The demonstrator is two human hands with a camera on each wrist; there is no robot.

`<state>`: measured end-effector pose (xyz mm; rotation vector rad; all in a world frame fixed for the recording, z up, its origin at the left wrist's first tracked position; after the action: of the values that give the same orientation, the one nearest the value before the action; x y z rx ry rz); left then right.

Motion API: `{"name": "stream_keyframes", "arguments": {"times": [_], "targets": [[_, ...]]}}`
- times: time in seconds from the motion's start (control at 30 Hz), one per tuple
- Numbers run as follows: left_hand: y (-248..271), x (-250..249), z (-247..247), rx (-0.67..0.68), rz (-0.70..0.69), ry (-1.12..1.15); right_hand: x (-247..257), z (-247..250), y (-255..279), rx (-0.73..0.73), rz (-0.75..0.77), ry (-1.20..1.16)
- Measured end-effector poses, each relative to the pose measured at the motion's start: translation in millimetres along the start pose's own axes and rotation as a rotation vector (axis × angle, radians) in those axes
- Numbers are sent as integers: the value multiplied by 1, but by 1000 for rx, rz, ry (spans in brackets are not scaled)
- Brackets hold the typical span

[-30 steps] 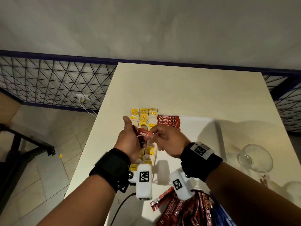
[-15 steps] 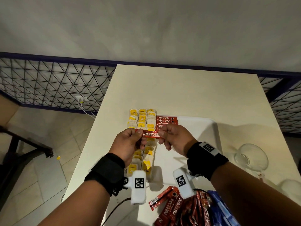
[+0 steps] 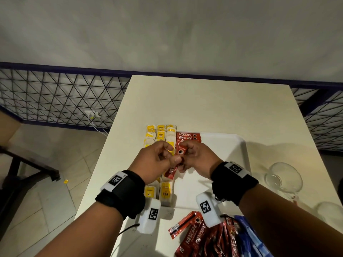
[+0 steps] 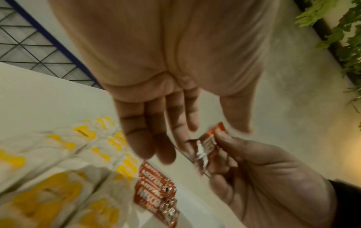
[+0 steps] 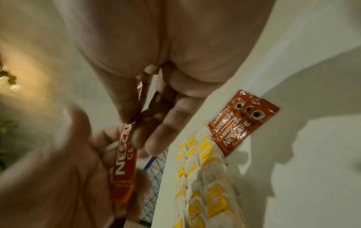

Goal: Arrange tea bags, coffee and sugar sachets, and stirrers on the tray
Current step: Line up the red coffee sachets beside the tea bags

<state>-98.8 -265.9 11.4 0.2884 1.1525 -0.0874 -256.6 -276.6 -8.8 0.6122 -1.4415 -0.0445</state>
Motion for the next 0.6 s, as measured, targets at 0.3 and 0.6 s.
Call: {"name": "stream_keyframes", "arguments": {"times": [0.3, 0.6], "targets": [[1, 13, -2, 46, -33, -357, -38, 29, 5, -63, -217, 172], [-19, 46, 34, -181, 162, -612, -50, 69, 4, -236, -226, 496]]}}
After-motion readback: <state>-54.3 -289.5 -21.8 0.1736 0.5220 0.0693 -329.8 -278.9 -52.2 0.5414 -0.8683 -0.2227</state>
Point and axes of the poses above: each hand's wrist, its own y-axis away from the middle knuckle, its own z-axis out of the back of the hand, x = y × z, the point moved 4 cm from there along -y, towards the middle knuckle, and after that the axes turned 6 degrees about -z, right-handed, at the moved point
